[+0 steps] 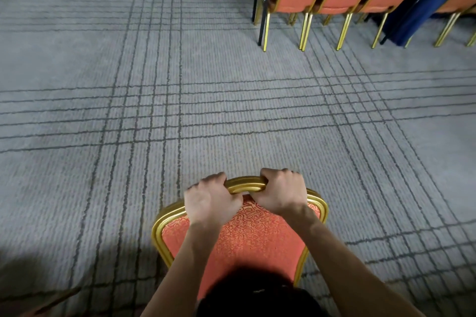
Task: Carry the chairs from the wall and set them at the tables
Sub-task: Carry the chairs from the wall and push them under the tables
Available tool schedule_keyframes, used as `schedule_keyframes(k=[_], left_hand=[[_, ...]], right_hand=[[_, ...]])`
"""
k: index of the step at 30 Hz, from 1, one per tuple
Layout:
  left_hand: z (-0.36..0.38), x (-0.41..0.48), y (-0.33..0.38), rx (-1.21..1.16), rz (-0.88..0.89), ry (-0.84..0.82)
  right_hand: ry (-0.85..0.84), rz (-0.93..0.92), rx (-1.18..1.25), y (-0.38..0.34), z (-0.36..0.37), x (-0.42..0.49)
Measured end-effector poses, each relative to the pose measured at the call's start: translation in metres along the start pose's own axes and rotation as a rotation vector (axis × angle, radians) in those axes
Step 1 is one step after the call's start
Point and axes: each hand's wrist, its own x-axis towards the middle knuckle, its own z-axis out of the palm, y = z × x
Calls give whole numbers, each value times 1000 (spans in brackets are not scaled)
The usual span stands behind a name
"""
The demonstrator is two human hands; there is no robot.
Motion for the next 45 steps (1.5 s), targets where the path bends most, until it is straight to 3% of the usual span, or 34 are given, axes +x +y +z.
schedule_keyframes(k=[13, 16, 22, 32, 36, 45], left_hand=[[-19, 104, 70, -15, 266, -13], [-15, 132, 100, -89, 339, 90], [-15, 197, 205, -157, 542, 215], [-28, 297, 362, -196, 759, 328], [-31, 325, 399, -219, 804, 283], [14, 465, 543, -311, 980, 259]], right_hand=[[258, 132, 36, 76, -36, 52], [344, 140, 17, 106, -49, 67], [542, 234, -7, 193, -96, 105], [723, 282, -2, 319, -173, 171], [749, 290, 9, 349, -191, 189], [735, 424, -41, 489, -227, 295]])
